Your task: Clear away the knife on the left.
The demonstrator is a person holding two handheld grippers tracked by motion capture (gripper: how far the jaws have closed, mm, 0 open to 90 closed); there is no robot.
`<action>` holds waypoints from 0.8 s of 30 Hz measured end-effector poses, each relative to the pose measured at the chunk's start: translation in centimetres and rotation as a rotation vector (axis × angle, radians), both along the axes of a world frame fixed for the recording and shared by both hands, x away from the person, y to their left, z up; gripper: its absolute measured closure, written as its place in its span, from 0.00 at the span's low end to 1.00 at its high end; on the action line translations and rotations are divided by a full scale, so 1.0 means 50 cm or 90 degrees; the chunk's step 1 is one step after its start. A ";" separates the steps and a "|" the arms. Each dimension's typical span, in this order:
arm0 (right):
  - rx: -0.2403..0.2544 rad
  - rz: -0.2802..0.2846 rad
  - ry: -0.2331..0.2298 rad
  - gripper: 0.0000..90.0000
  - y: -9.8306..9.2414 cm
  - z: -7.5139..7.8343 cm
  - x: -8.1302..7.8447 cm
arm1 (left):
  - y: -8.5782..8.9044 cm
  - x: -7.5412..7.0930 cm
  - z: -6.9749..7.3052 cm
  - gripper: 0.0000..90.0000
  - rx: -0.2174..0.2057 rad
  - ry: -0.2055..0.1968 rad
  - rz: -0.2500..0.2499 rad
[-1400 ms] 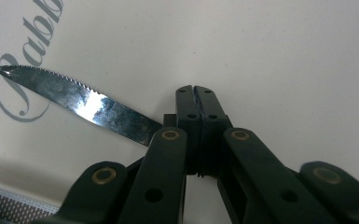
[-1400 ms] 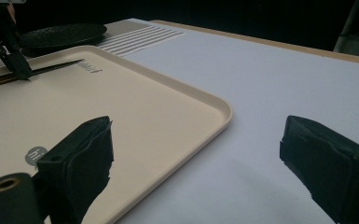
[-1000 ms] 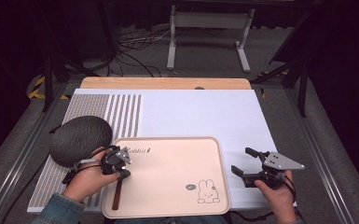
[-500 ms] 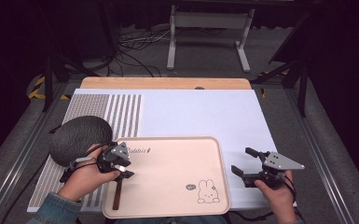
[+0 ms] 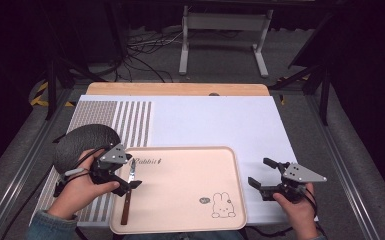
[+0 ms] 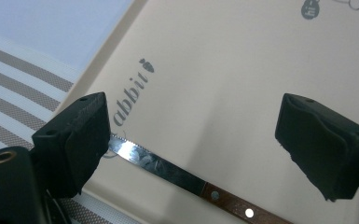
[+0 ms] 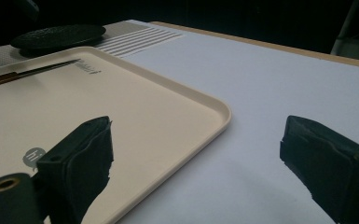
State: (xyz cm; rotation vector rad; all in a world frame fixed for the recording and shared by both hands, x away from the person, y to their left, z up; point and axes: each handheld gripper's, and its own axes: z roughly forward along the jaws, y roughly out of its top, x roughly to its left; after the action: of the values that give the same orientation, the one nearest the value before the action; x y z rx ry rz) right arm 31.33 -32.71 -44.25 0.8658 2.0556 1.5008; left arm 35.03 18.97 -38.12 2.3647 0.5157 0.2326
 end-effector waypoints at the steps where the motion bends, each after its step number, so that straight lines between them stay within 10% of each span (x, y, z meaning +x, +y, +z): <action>1: 0.000 0.000 0.000 0.11 0.000 0.000 0.000 | 0.005 -0.001 0.002 0.11 -0.009 -0.003 0.001; 24: 0.008 -0.004 -0.022 0.07 -0.002 0.006 -0.004 | 0.154 -0.049 0.004 0.04 -0.230 -0.120 0.057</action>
State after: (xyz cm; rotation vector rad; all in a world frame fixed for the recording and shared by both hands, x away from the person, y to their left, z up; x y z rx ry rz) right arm 31.13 -32.82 -43.97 0.8447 2.0186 1.5156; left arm 32.58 26.66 -37.93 1.9504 0.5236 0.3670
